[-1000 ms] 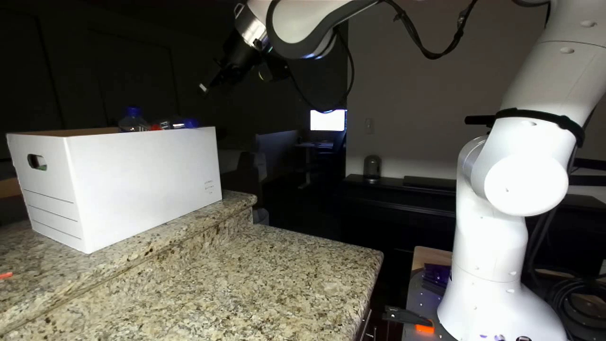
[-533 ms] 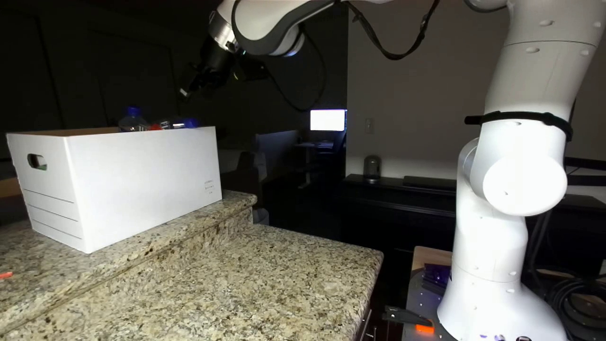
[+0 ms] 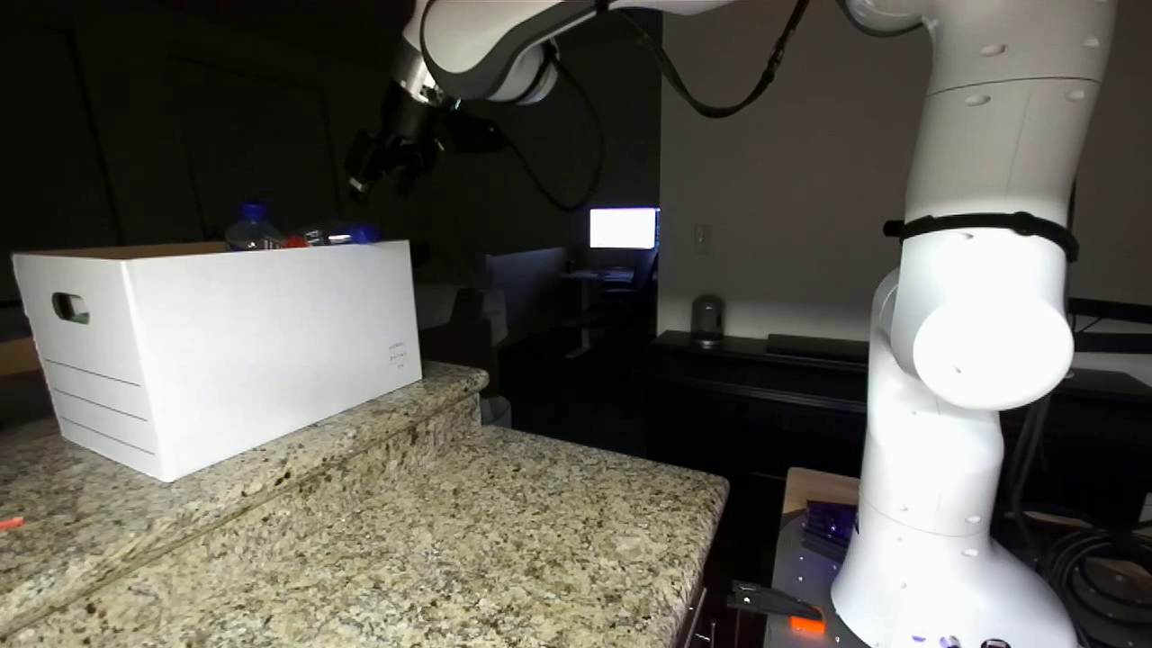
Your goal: Pick up the bottles from the box and put them on the counter
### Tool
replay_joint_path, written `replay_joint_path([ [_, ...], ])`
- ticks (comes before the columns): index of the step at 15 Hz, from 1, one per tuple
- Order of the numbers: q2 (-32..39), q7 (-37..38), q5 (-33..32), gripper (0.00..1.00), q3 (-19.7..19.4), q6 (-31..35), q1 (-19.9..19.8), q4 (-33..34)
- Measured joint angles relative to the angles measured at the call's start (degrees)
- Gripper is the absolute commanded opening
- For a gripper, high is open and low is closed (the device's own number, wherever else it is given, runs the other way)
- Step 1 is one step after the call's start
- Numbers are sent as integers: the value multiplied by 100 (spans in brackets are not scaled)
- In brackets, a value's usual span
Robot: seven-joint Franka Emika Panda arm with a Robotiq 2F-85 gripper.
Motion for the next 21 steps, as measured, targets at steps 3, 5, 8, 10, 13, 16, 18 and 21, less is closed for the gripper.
replay_joint_path([
  [3, 181, 0, 52, 100, -1, 5, 3, 103],
  [5, 324, 0, 102, 100, -12, 8, 3, 168],
  [8, 553, 3, 171, 73, -54, 23, 1, 282],
  [10, 683, 3, 222, 69, -76, 51, 1, 370],
  [13, 805, 3, 236, 49, -85, 237, 2, 475],
  [16, 858, 4, 236, 29, -84, 359, 3, 549],
  [18, 867, 4, 238, 16, -85, 375, 2, 565],
  [21, 884, 8, 253, 13, -92, 375, 1, 567],
])
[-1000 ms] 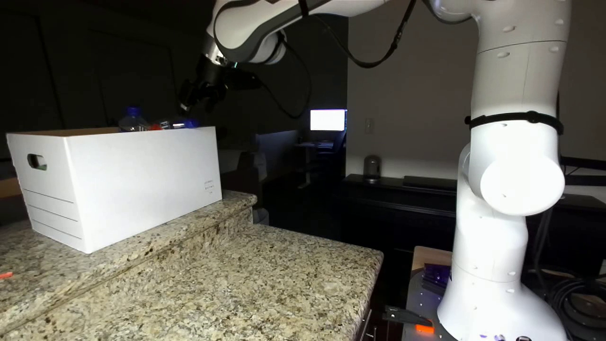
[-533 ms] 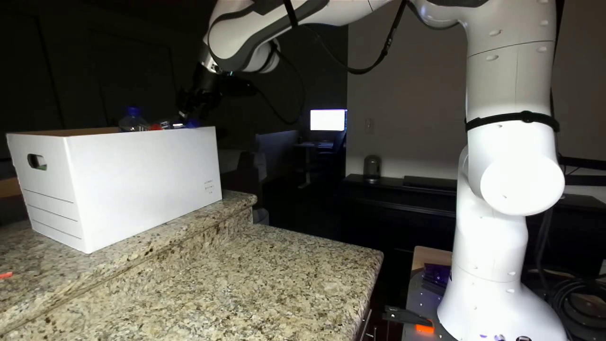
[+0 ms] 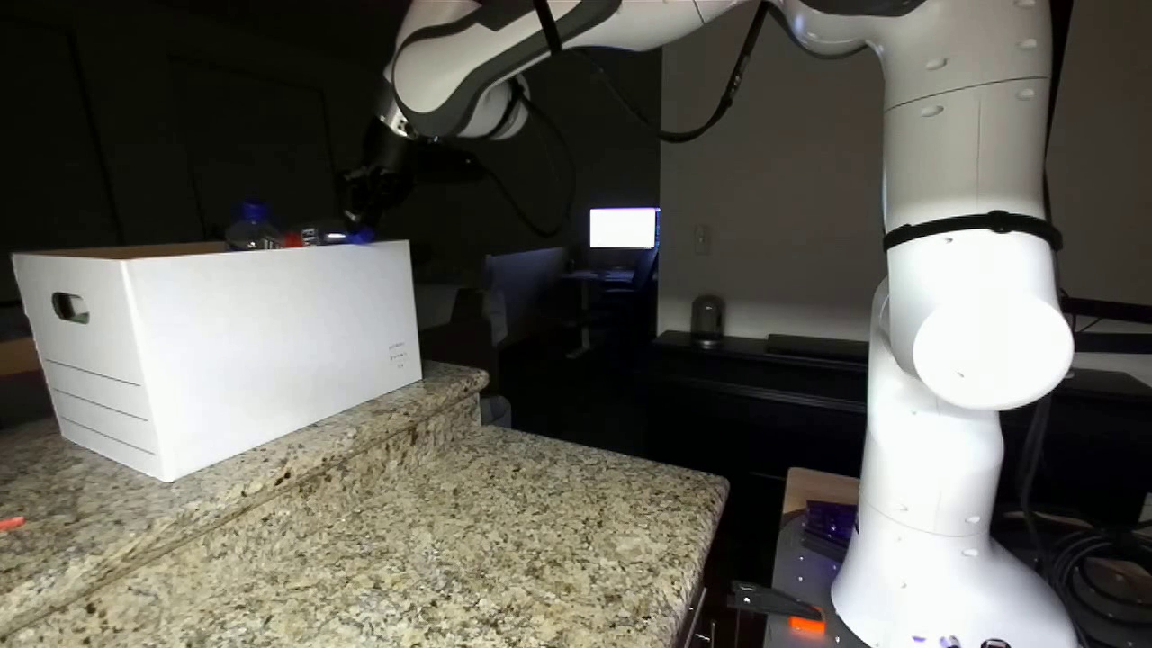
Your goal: Pick up the bottles from the box and put them on the counter
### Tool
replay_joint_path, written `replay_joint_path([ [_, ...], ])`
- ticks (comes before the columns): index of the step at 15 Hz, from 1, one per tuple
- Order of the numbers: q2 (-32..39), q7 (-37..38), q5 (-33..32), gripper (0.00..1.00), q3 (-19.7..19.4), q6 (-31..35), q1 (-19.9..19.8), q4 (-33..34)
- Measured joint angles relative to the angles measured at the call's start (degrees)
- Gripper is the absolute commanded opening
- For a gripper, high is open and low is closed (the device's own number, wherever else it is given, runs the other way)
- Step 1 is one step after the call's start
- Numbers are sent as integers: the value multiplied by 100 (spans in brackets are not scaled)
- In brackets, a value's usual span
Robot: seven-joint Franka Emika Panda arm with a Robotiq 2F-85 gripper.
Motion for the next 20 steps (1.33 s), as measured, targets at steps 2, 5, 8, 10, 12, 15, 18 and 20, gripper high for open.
replay_joint_path([
  [2, 1, 2, 8, 13, -3, -2, 0, 0],
  [5, 1, 3, 14, 51, -5, -3, 0, 0],
  [8, 12, 3, 30, 69, -12, -13, -2, 0],
  [10, 62, 3, 31, 82, -31, -13, -3, 0],
  [12, 118, 3, 35, 43, -46, -13, -4, 0],
  [15, 157, 3, 37, 30, -59, 1, -5, 0],
  [18, 157, 4, 37, 11, -71, 56, -5, 4],
  [20, 153, 5, 37, 15, -77, 80, -6, 19],
])
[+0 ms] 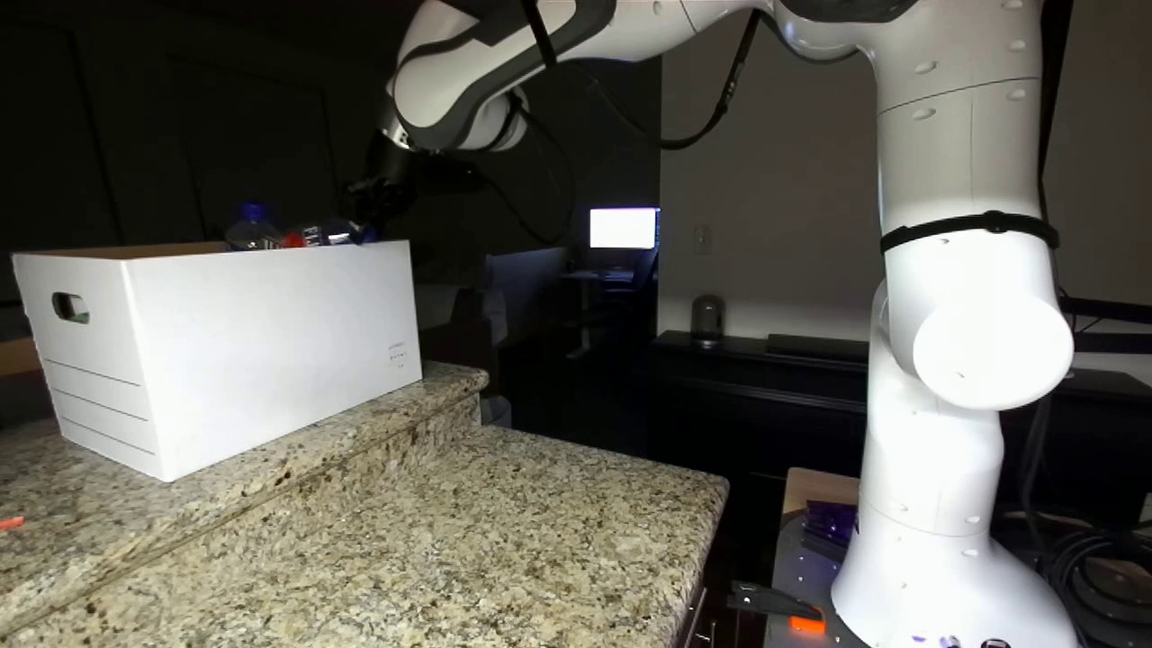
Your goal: Pick up the bottles from the box and put them on the counter
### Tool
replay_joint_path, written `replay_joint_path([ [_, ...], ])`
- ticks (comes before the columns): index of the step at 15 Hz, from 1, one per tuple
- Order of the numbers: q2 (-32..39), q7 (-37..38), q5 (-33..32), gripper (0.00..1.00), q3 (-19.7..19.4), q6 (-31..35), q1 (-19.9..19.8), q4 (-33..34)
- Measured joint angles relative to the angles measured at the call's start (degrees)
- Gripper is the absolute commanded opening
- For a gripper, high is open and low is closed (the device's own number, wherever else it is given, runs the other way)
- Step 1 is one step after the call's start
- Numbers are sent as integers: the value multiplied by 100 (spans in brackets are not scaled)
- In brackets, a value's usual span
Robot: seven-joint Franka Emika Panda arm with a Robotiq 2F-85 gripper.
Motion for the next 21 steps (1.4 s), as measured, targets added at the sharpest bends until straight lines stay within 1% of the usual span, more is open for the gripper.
replay_joint_path([
  [5, -60, 0, 0, 15, -3, 32, 0, 63],
  [8, -263, 0, -52, 15, -3, -3, 0, 73],
  [10, -529, -4, -156, 15, -3, -202, 1, 72],
  [11, -699, -4, -266, 15, -3, -402, 1, 71],
  [14, -1310, -1, -892, 15, -3, -1321, -2, 48],
  [17, -1920, -2, -1500, 15, 50, -2663, -10, -55],
  [19, -2288, -20, -1713, 15, 116, -3544, -12, -227],
  [21, -2572, -106, -1786, 15, 177, -4344, -11, -433],
])
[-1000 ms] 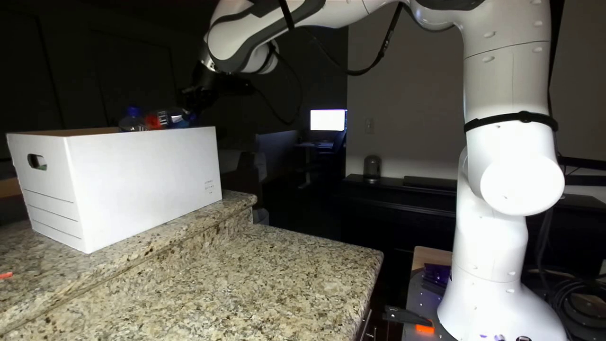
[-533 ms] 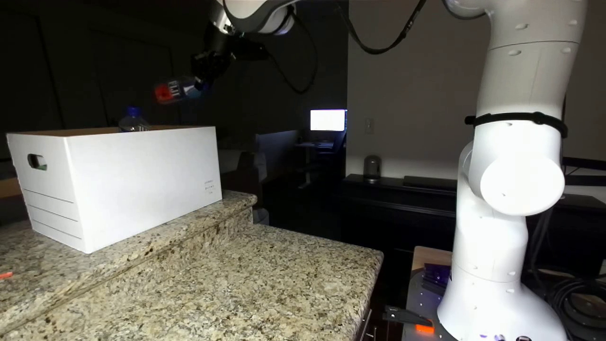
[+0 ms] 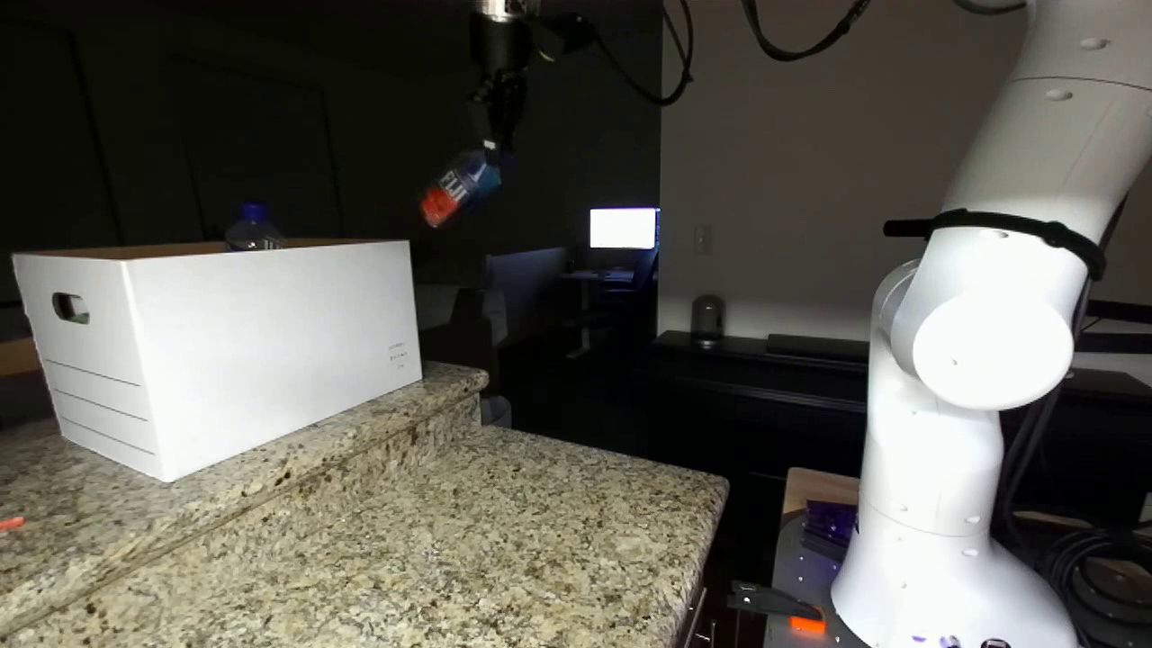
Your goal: Pick up the bottles from the box and put them on the counter
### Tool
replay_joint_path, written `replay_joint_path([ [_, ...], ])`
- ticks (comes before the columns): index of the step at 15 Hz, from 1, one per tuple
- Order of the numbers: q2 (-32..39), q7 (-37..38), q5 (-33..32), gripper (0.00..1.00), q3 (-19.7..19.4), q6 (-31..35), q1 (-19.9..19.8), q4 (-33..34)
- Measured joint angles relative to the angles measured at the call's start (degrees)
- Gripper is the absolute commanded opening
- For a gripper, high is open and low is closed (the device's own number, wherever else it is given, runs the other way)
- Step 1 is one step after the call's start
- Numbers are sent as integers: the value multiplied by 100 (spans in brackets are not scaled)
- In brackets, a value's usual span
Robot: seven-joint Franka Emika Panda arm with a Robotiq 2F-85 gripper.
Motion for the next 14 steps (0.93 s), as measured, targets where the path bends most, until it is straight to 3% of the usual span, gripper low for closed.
replay_joint_path([
  [3, -178, -303, 6, 15, 20, -815, 25, -311],
  [6, -134, -676, 83, 15, 19, -1151, 99, -686],
  [11, 243, -1302, 518, 15, 37, -961, 435, -1126],
  [14, 578, -1544, 855, 15, 124, -364, 668, -1201],
])
